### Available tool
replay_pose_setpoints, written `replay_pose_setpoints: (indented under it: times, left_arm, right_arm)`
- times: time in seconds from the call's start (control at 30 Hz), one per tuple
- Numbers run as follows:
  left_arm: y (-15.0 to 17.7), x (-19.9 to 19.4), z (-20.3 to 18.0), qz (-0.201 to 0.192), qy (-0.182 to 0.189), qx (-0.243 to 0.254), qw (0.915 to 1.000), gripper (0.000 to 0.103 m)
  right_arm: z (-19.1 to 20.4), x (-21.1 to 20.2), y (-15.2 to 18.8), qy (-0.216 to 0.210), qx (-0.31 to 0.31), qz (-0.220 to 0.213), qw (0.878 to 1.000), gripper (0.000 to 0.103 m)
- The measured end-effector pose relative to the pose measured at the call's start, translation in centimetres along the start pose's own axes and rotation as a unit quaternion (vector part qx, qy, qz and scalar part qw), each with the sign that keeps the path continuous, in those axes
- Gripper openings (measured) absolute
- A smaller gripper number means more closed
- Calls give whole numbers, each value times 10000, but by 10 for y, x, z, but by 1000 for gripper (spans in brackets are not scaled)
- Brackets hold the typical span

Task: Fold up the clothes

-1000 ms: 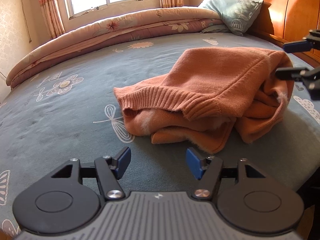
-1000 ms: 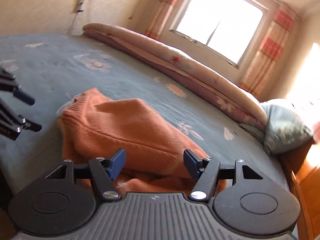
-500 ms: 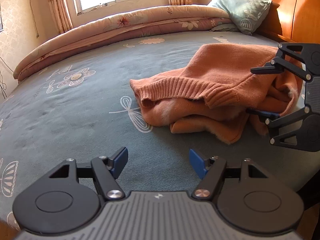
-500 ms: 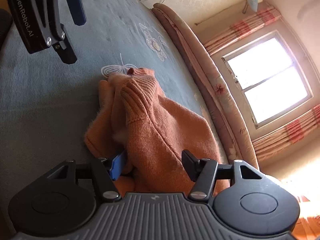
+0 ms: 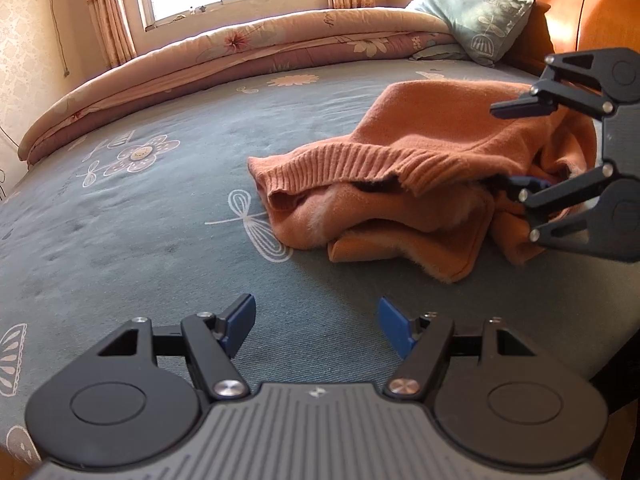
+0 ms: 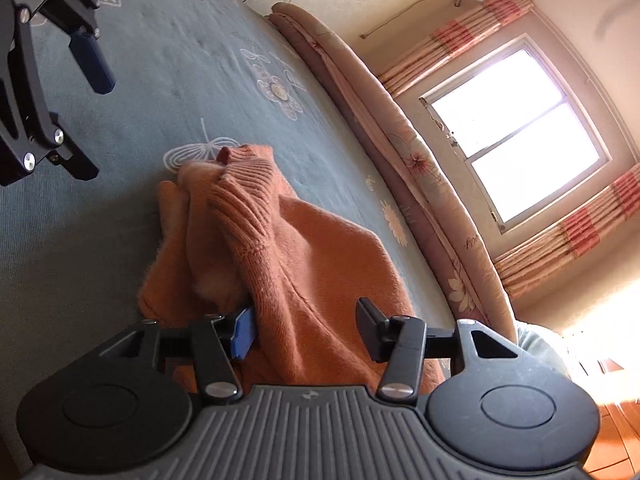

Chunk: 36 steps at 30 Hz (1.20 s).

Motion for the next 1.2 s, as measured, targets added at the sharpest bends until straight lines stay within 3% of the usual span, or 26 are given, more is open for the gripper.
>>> replay_pose_setpoints:
  times: [0.1, 0.17, 0.2, 0.33, 0.6, 0.73, 0.87, 1.2]
  left_arm:
    - [0, -3, 1, -17, -8, 13, 10000, 70]
    - [1, -5, 2, -30, -37, 16, 10000, 70]
    - [1, -5, 3, -37, -42, 23, 10000, 70]
    - [3, -8, 3, -166, -36, 135, 9998, 70]
    - [-2, -11, -9, -333, -50, 375, 9987, 70]
    - [-6, -11, -13, -373, -47, 425, 9984, 70]
    - [-6, -10, -15, -395, -9, 418, 9983, 70]
    - [0, -7, -3, -332, -66, 291, 9990, 70]
  right_arm:
    - [14, 15, -1, 257, -273, 106, 9992, 50]
    - [14, 20, -2, 277, -197, 164, 9993, 20]
    - [10, 18, -2, 211, -21, 184, 9996, 17]
    - [-15, 2, 0, 156, 639, 148, 9977, 17]
    - [-70, -21, 24, 607, 1487, 151, 9869, 10]
    - [-75, -17, 33, 283, 1625, 194, 9861, 12]
    - [-54, -13, 25, 212, 1204, 173, 9923, 23]
    - [-8, 21, 10, 221, 164, 308, 9991, 27]
Point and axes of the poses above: each gripper's, at about its wrist camera, not at the fingertips, and x roughly the way its jaws point, z to its left, y to its underside, the point moved 3 cm from there along x, roughly the way its jaws point, and after that the axes turned 6 degrees about z, right-handed, at the moved point
